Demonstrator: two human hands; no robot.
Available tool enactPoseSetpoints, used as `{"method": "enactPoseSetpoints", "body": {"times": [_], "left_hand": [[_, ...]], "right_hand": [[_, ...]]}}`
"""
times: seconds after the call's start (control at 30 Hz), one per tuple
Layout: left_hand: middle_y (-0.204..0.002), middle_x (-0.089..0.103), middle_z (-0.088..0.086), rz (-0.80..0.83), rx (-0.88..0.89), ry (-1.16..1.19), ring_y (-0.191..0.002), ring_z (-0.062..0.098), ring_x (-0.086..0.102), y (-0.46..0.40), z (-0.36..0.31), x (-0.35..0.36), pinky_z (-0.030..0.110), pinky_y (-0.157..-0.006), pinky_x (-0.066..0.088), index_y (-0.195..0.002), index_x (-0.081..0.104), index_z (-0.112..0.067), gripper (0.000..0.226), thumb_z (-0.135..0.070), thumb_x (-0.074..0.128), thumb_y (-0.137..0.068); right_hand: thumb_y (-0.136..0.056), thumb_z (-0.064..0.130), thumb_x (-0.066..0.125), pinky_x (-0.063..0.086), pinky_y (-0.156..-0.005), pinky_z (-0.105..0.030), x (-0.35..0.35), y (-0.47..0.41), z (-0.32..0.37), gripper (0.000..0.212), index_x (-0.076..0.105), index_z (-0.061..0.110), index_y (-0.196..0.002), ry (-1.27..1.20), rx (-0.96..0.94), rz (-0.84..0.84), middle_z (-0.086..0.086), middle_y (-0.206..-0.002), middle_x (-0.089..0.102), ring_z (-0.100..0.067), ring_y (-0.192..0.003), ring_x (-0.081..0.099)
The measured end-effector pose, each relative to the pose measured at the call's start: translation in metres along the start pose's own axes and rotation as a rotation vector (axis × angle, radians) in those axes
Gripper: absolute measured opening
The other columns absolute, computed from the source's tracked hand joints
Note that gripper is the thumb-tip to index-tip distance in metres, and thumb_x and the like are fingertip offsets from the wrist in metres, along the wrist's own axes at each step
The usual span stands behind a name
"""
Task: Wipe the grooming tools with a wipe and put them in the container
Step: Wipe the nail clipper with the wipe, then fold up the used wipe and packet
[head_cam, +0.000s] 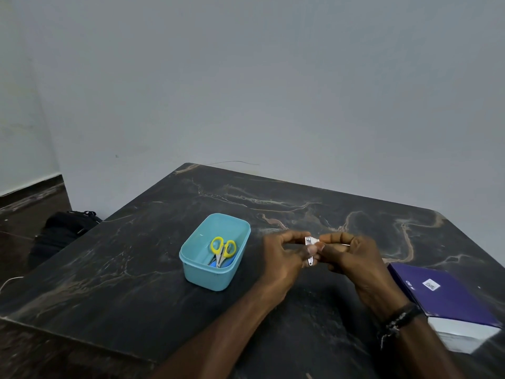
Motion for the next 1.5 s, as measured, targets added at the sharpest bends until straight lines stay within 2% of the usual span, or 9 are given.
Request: {"method": "enactPoseSetpoints", "body": {"times": [0.27, 0.4, 0.53, 0.63, 0.77, 1.03, 1.2, 1.33, 1.5], "left_hand": [[-0.088, 0.074, 0.012, -0.114, 0.159, -0.079, -0.075, 0.022, 0.073, 0.008, -0.027, 0.000, 0.027, -0.068, 0.060, -0.092, 0.070, -0.015, 0.023, 0.004, 0.073, -0.079], [-0.073, 0.073, 0.002, -0.026, 0.249, -0.243, -0.063, 0.020, 0.071, 0.011, -0.079, -0.005, 0.034, -0.064, 0.061, -0.087, 0.071, -0.020, 0.028, 0.005, 0.076, -0.075], [-0.074, 0.071, 0.003, -0.044, 0.288, -0.846, -0.055, 0.011, 0.069, 0.011, -0.139, -0.037, 0.028, -0.056, 0.060, -0.091, 0.072, -0.012, 0.028, -0.009, 0.086, -0.066], [-0.059, 0.070, 0.004, -0.047, 0.078, -1.211, -0.046, 0.012, 0.067, 0.006, -0.142, -0.063, 0.024, -0.052, 0.057, -0.079, 0.069, -0.004, 0.026, -0.013, 0.088, -0.064], [-0.067, 0.073, 0.008, -0.026, -0.127, -1.480, -0.057, 0.019, 0.071, -0.005, -0.118, -0.086, 0.036, -0.069, 0.061, -0.080, 0.069, -0.003, 0.035, -0.022, 0.091, -0.060], [-0.094, 0.070, 0.012, 0.018, -0.116, -1.693, -0.085, 0.028, 0.066, -0.013, -0.091, -0.086, 0.035, -0.072, 0.053, -0.061, 0.045, -0.019, 0.026, -0.006, 0.064, -0.073], [-0.107, 0.064, 0.007, -0.063, 0.006, -1.775, -0.097, 0.026, 0.062, 0.000, -0.109, -0.072, 0.030, -0.068, 0.042, -0.102, 0.059, -0.014, 0.022, -0.015, 0.069, -0.083], [-0.102, 0.068, 0.008, -0.167, 0.345, -1.613, -0.096, 0.029, 0.064, 0.006, -0.126, -0.027, 0.039, -0.078, 0.052, -0.106, 0.065, -0.014, 0.022, -0.020, 0.070, -0.085], [-0.100, 0.067, 0.011, 0.034, 0.385, -1.403, -0.094, 0.031, 0.063, -0.016, -0.082, 0.044, 0.037, -0.075, 0.050, -0.098, 0.066, -0.012, 0.014, -0.018, 0.069, -0.085]], "right_hand": [[-0.089, 0.000, 0.062, 0.048, -0.057, -0.018, -0.018, 0.003, 0.014, 0.022, 0.066, 0.020, -0.097, -0.104, -0.170, -0.258, -0.004, -0.082, 0.076, -0.009, -0.068, 0.072], [-0.089, -0.001, 0.062, 0.047, -0.051, -0.012, -0.018, 0.002, 0.013, 0.021, 0.068, 0.018, -0.095, -0.114, -0.186, -0.270, -0.006, -0.084, 0.075, -0.009, -0.067, 0.072], [-0.087, 0.004, 0.066, 0.048, -0.051, -0.013, -0.019, 0.003, 0.012, 0.013, 0.069, 0.012, -0.097, -0.141, -0.192, -0.289, -0.007, -0.083, 0.076, -0.012, -0.066, 0.072], [-0.088, 0.006, 0.066, 0.049, -0.051, -0.015, -0.022, 0.004, 0.015, 0.009, 0.068, 0.013, -0.093, -0.144, -0.204, -0.309, -0.005, -0.080, 0.075, -0.010, -0.062, 0.070], [-0.088, 0.009, 0.066, 0.049, -0.048, -0.019, -0.028, 0.004, 0.017, 0.003, 0.067, 0.010, -0.091, -0.165, -0.221, -0.345, -0.006, -0.079, 0.075, -0.013, -0.064, 0.072], [-0.087, 0.021, 0.069, 0.055, -0.052, -0.031, -0.047, 0.009, 0.024, 0.007, 0.063, 0.017, -0.085, -0.303, -0.360, -0.555, -0.002, -0.078, 0.075, -0.019, -0.073, 0.074], [-0.083, 0.030, 0.073, 0.051, -0.063, -0.021, -0.065, 0.017, 0.035, 0.009, 0.066, 0.030, -0.078, -0.143, -0.567, -0.751, -0.006, -0.096, 0.067, -0.021, -0.079, 0.067], [-0.084, 0.029, 0.074, 0.049, -0.058, -0.023, -0.067, 0.021, 0.040, 0.008, 0.067, 0.025, -0.081, -0.140, -0.620, -0.799, -0.009, -0.081, 0.069, -0.016, -0.066, 0.063], [-0.086, 0.029, 0.072, 0.055, -0.056, -0.039, -0.060, 0.022, 0.040, 0.008, 0.064, 0.031, -0.086, -0.119, -0.648, -0.781, -0.007, -0.077, 0.070, -0.026, -0.062, 0.067]]}}
Point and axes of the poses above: each hand's wrist, its own y-axis away from the middle knuckle, its own x-axis out of the palm, z = x × y, the point moved 6 cm from there along -y, towards the middle knuckle
